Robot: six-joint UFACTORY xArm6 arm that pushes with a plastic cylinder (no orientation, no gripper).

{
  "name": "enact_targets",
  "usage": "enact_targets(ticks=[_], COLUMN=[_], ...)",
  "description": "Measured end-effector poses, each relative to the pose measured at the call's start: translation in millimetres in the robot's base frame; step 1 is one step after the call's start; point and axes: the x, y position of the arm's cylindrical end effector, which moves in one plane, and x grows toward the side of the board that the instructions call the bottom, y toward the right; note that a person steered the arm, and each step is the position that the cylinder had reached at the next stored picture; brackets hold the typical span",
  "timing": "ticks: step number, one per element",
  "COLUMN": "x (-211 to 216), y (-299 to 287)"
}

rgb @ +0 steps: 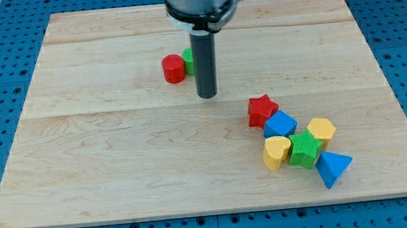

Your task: Push the red star to the bottom of the green and red circle

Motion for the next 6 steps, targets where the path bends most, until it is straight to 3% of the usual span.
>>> enact_targets(ticks=[1, 2, 3, 4, 5, 6], x=[-24.2, 2.9, 56.5, 61.0, 34.1, 28.1], y=[47.1, 91.8, 106.7, 48.9, 12.9, 4.1])
